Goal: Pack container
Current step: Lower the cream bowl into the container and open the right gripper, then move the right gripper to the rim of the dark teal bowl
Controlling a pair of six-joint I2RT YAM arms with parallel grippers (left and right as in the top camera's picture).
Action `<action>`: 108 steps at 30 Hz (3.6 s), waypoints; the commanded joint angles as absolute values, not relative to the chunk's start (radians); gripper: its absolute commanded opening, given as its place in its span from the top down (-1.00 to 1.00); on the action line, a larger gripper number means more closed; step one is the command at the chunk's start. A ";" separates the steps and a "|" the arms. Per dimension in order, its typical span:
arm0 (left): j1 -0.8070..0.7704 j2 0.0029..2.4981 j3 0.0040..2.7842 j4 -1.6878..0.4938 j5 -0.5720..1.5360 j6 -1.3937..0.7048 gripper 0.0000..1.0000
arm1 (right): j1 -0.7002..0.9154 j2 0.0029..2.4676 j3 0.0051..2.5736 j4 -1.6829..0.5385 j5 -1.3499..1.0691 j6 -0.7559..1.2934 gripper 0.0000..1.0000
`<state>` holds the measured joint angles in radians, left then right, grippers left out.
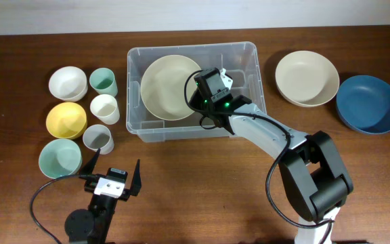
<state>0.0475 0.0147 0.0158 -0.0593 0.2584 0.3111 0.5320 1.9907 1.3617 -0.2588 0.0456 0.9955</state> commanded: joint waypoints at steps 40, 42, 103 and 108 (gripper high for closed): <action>0.054 0.012 0.009 -0.060 0.273 0.300 -0.99 | 0.503 1.990 1.388 -0.299 -0.076 1.011 -0.09; 0.054 0.012 0.009 -0.060 0.273 0.300 -0.99 | 0.500 1.989 1.388 -0.300 -0.079 1.011 -0.17; 0.054 0.012 0.009 -0.060 0.273 0.300 -0.99 | -0.603 1.888 1.333 -0.723 0.031 1.033 -0.97; 0.054 0.012 0.009 -0.060 0.273 0.300 -0.99 | -0.604 1.919 1.333 -0.706 0.034 1.033 -0.98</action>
<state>0.0475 0.0147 0.0158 -0.0597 0.2584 0.3107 -0.5991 1.8946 1.3392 -0.7158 0.0082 1.0245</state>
